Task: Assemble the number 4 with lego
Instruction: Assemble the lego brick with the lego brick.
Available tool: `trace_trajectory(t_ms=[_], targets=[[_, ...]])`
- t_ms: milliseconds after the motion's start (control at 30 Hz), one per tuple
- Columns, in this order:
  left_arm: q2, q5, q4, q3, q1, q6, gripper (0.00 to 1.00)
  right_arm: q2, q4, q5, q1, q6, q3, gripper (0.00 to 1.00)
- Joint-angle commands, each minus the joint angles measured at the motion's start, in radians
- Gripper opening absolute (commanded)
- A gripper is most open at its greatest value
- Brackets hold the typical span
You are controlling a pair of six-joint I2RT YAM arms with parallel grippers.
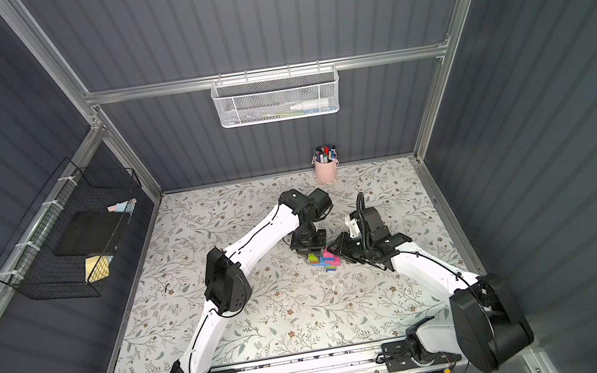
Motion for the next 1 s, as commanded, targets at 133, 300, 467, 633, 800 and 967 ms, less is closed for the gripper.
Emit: trace_trajectory(t_ms=[133,300,467,633,800,967], targets=[[0.08,-0.019,0.022,-0.032,0.001,0.006,0.21,0.058,-0.214,0.095,0.0,-0.008,-0.089,0.3],[0.038,-0.032,0.034,-0.046,0.008,0.005,0.43,0.047,-0.22,0.102,-0.002,-0.007,-0.091,0.3],[-0.003,-0.042,0.073,-0.064,0.01,-0.002,0.51,0.042,-0.224,0.104,-0.002,-0.011,-0.089,0.3],[-0.048,-0.063,0.107,-0.072,0.012,-0.007,0.57,0.045,-0.243,0.108,-0.002,-0.023,-0.078,0.3],[-0.122,-0.087,0.167,-0.128,0.026,-0.008,0.63,0.048,-0.266,0.12,-0.002,-0.041,-0.061,0.3],[-0.206,-0.111,0.238,-0.212,0.037,-0.01,0.63,0.054,-0.326,0.134,-0.002,-0.059,-0.039,0.3]])
